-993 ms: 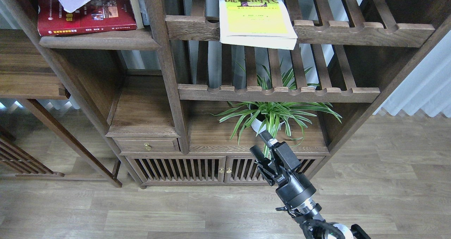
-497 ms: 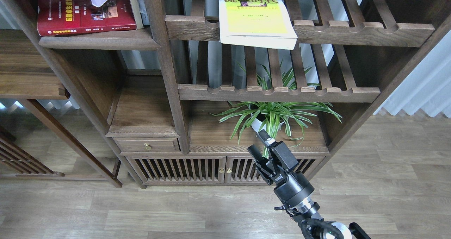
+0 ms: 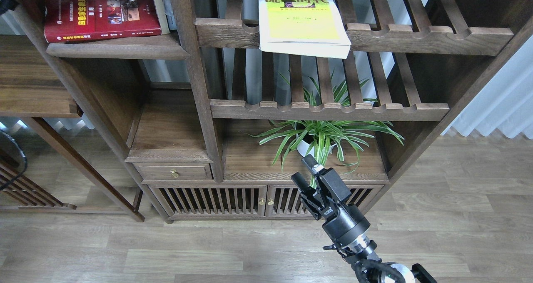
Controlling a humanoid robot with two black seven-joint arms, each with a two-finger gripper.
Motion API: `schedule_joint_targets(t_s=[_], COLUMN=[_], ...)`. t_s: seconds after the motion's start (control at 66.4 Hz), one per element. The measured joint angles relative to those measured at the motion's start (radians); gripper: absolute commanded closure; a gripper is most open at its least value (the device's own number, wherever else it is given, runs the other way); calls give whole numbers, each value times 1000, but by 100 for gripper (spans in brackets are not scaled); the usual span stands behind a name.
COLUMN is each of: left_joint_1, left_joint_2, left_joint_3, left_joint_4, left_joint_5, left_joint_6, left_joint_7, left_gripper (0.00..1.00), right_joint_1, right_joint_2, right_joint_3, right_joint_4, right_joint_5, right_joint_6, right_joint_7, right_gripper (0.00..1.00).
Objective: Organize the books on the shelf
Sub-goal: 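Insert the white book upright beside the red book with the left gripper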
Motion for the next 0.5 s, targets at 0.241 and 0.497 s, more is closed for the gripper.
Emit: schedule_joint_targets(t_s=[0.241,0.497], left_joint_1=[-10,-22], left_joint_2=[-16,-25], left_joint_3=[22,47], left_joint_4=[30,33], left_joint_5=[-1,-3], left_joint_6=[-6,-5], left_joint_7=[14,-8], left_gripper=[64,16], right_joint_1=[-1,-4], right_joint_2=[0,0], right_joint_3=[-1,0], right_joint_4=[1,1], right_joint_5=[0,0], right_joint_6=[0,0], right_joint_7=[-1,0], right_gripper=[1,1])
